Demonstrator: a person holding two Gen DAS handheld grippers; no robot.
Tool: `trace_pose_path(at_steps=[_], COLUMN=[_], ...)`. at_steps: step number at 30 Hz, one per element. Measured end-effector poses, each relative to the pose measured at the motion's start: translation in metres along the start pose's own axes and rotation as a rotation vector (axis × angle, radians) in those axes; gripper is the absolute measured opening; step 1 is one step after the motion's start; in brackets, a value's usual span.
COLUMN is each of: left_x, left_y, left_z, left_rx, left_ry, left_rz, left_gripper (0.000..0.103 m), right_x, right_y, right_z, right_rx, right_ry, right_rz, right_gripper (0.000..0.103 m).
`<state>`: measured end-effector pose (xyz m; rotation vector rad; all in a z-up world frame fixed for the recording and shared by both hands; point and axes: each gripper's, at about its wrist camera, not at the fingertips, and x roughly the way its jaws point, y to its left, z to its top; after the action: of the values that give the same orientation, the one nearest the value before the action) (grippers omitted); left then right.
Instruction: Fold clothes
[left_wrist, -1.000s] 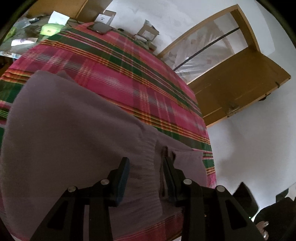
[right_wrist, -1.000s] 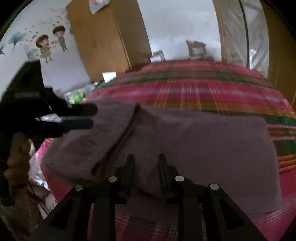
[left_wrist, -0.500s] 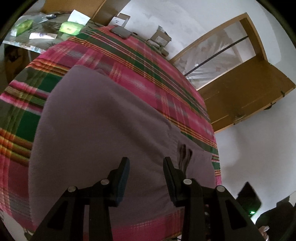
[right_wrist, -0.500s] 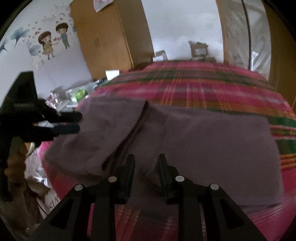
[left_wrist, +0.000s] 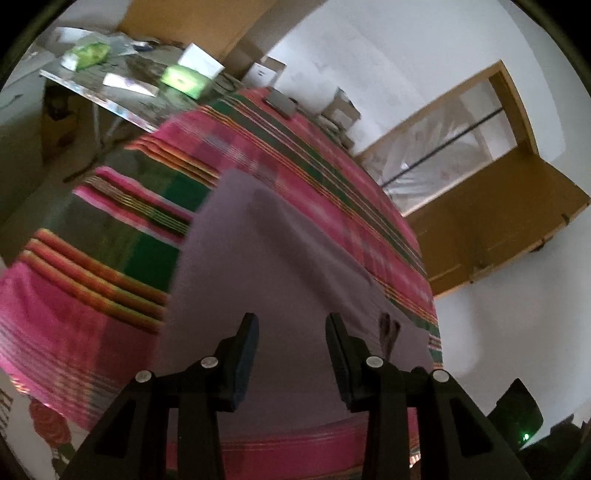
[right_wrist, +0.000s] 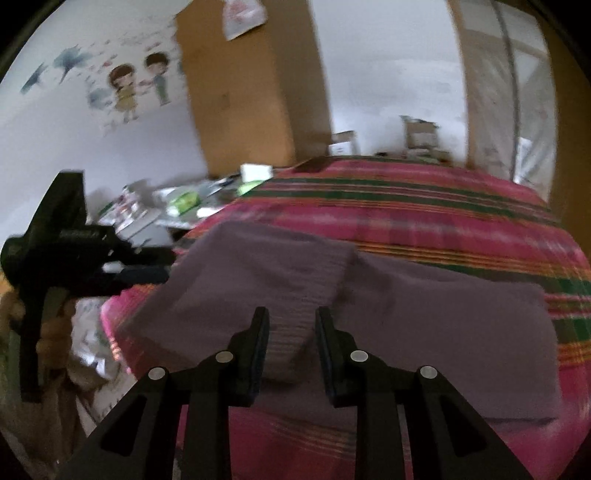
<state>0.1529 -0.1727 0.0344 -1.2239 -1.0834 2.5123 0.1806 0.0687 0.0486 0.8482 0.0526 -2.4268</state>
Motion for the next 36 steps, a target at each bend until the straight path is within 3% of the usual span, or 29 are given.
trace_pose_path(at_steps=[7,11,16,21,27,28,29,31,36], left_x=[-0.011,-0.01,-0.003,-0.001,0.008,0.009,0.009,0.008,0.006], left_y=[0.036,0.054,0.071,0.071,0.079,0.082,0.084,0.086,0.086], left_z=[0.004,0.002,-0.001,0.001,0.005,0.006,0.008,0.01,0.013], left_rx=[-0.067,-0.094,-0.135,-0.102,-0.152,-0.173,-0.193,-0.209,-0.223], left_ry=[-0.018,0.021,0.072,0.111,0.215,0.226,0.229,0.229,0.23], left_rz=[0.043,0.046,0.012,-0.023,-0.15,-0.174,-0.193,-0.227,-0.263], left_gripper=[0.038,0.038,0.038,0.038,0.038,0.038,0.038,0.038,0.038], right_x=[0.031,0.049,0.066,0.08,0.087,0.088,0.089,0.091,0.097], right_y=[0.051,0.076,0.099,0.115,0.139,0.141,0.144,0.149,0.163], right_z=[-0.003,-0.005,-0.007,-0.012,-0.019,-0.021,-0.021,-0.023,-0.024], right_rx=[-0.124,-0.184,-0.231,-0.264,-0.34,-0.344,-0.351,-0.365,-0.398], right_ry=[0.033,0.068,0.1,0.126,0.11,0.112,0.111,0.11,0.078], right_rz=[0.104,0.157,0.189,0.24,0.252,0.254,0.249,0.238,0.186], right_gripper=[0.034,0.034,0.035,0.036,0.036,0.04,0.058,0.07,0.07])
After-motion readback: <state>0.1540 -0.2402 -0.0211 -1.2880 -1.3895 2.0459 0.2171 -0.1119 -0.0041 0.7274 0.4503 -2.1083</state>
